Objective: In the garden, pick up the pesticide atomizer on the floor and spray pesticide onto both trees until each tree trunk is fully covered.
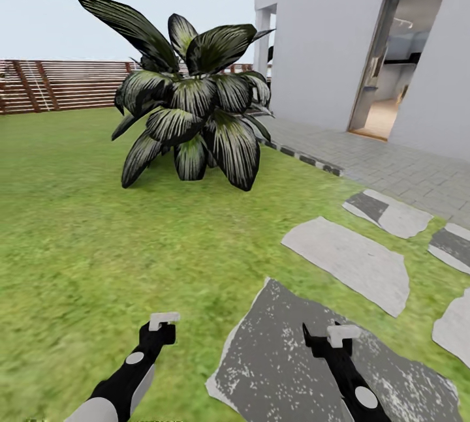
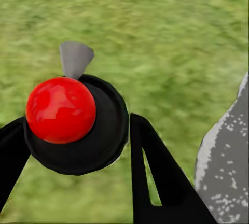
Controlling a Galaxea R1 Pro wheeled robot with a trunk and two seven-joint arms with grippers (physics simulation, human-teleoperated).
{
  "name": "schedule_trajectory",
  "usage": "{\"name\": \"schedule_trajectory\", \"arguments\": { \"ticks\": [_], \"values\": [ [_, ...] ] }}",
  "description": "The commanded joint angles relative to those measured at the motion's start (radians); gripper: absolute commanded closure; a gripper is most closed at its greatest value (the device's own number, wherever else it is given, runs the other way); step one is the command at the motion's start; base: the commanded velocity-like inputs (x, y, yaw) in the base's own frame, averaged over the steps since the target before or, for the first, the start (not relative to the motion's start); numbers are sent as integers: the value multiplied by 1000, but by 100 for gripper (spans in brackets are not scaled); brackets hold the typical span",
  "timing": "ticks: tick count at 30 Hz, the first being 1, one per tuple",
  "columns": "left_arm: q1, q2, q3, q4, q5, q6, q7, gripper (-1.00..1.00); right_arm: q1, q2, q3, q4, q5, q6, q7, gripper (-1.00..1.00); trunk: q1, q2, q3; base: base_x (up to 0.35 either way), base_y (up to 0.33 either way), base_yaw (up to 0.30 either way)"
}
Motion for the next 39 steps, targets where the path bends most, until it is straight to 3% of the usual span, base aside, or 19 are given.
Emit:
{"name": "schedule_trajectory", "arguments": {
  "ticks": [1,19,39],
  "values": [
    [0,-1,0,0,0,0,0,100,0,0,0,0,0,0,0,-100,0,0,1,14,300,270],
    [0,-5,2,0,0,1,-1,100,0,2,2,2,2,0,0,-100,0,0,13,7,304,270],
    [0,-5,2,0,0,1,-2,100,0,2,2,2,2,0,0,-100,0,0,26,108,304,270]
  ]
}}
